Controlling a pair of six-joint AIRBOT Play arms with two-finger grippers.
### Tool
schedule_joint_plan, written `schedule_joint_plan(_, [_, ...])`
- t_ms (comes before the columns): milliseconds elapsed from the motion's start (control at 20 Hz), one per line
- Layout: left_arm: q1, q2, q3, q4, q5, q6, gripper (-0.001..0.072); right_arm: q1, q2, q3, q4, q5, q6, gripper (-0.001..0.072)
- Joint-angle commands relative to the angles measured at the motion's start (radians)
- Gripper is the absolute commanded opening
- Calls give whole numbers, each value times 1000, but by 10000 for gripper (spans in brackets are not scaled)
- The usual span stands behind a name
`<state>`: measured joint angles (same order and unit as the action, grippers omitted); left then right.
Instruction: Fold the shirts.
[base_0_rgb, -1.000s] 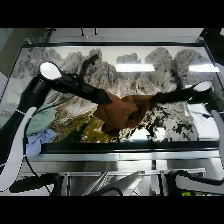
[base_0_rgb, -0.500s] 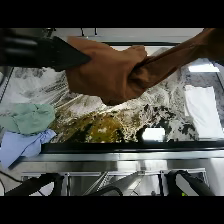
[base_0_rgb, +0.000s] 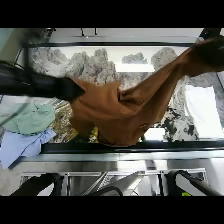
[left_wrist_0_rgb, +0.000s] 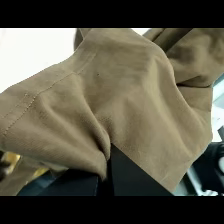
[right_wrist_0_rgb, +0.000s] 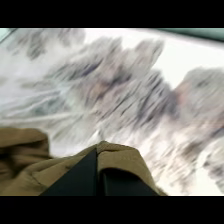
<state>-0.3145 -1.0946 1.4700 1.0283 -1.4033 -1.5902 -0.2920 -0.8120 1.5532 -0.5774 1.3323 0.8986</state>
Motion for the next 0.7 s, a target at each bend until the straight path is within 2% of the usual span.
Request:
schedule_joint_plan(0, [-18,-64,-303,52,179,0,14,74,-147,-220,38,-6,-45,20])
schedule_joint_plan(50, [-15,-110,-360,53,245,34,16,101,-198,-280,38,-49,-64,20])
schedule_joint_plan(100, [-7,-156,-394,48,304,72,139,126,-256,-331,38,-108,-89,25])
schedule_joint_plan(150, [-2,-206,-414,45,361,82,662,146,-322,-366,37,-177,-107,28])
schedule_joint_plan(200, [13,-254,-407,45,392,76,672,153,-392,-372,38,-234,-106,79])
schedule_joint_plan(250, [37,-302,-378,46,391,83,672,152,-445,-365,54,-277,-102,227])
schedule_joint_plan(300, [68,-339,-337,46,365,84,672,140,-484,-346,68,-309,-89,327])
schedule_joint_plan(400, [151,-399,-221,50,267,114,672,105,-499,-285,64,-308,-60,340])
schedule_joint_plan(550, [260,-442,-94,53,150,148,672,27,-418,-246,31,-245,26,340])
schedule_joint_plan(650, [283,-458,-84,49,142,188,671,1,-353,-266,-109,-163,169,339])
